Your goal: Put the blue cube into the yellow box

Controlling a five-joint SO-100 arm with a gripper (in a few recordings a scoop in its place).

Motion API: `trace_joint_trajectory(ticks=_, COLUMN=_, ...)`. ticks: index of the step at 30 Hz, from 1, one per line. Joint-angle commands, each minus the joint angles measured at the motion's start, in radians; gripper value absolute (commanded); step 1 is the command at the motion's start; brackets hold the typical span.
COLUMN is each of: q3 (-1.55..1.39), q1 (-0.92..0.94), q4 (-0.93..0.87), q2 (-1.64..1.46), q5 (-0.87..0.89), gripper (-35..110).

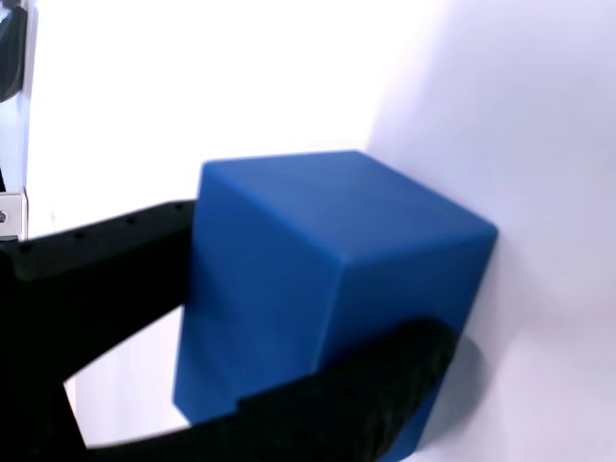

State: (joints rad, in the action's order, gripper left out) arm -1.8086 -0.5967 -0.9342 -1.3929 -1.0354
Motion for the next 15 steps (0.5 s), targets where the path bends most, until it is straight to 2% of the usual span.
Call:
trace_joint_trajectory(ticks=1, q3=-0.021, q1=0.005, q4=0.02, q2=-0.057, q5=-0.028, gripper=16)
trace_joint_trajectory(ticks=7, q3=-0.037, q1=0.041, q4=0.008, q2=-0.117, q5=-0.063, gripper=14)
trace_joint_trajectory(ticks=15, q3=0.046, q1=0.284, q4=-0.052, q2=-0.291, q5=-0.295, gripper=14)
